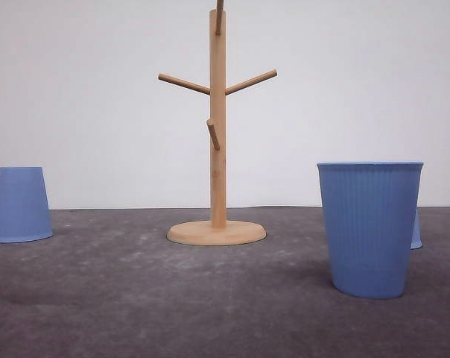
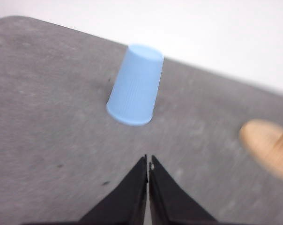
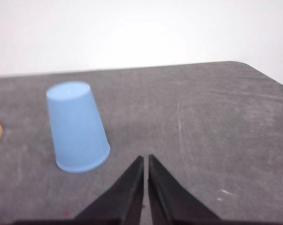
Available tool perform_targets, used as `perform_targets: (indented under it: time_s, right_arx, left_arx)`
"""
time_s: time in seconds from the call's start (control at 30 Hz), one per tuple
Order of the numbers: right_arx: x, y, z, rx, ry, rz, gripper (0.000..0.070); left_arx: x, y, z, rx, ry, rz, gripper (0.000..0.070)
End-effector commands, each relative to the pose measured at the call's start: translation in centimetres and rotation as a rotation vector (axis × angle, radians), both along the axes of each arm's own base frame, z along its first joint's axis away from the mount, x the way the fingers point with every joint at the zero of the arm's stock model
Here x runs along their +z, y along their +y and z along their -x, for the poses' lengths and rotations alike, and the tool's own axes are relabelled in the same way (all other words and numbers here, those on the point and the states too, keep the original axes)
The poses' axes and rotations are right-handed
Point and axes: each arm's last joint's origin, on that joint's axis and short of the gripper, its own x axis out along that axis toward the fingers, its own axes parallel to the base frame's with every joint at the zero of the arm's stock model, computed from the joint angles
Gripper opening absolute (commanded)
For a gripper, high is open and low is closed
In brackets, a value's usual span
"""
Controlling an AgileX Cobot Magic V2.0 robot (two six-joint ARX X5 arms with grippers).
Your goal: Place three cups
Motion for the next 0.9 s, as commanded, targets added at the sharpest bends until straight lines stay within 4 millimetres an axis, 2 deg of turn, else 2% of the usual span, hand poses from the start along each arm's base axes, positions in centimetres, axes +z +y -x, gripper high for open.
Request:
perform_targets:
  time_s: [0.0,0.17,0.4,0.67,0.87]
  right_arx:
    - [0.2,0.0,0.0,-0.002,-0.030,-0.058,0.0013]
    - [1.6,0.0,0.1,-0.002,-0.121,-0.065,0.0011]
    - [6.0,0.0,1.5,0.001,-0.189,-0.095,0.0008]
    - [10.8,-0.1,3.5,-0.005,0.032,-0.088,0.0007]
    - [12.8,0.2,3.0,0.086,0.223,-0.006,0.0007]
  left_arx:
    - [-0.3,0.0,-0.1,0.020,-0.027,0.142,0.0000]
    - [1.7,0.0,0.0,0.010,-0.168,0.153,0.0000]
    - [6.6,0.0,1.3,0.004,-0.257,0.080,0.0002]
    - [11.6,0.0,2.2,-0.009,-0.024,0.001,0.0002]
    - [13.5,-0.3,1.1,-0.123,0.243,-0.068,0.0001]
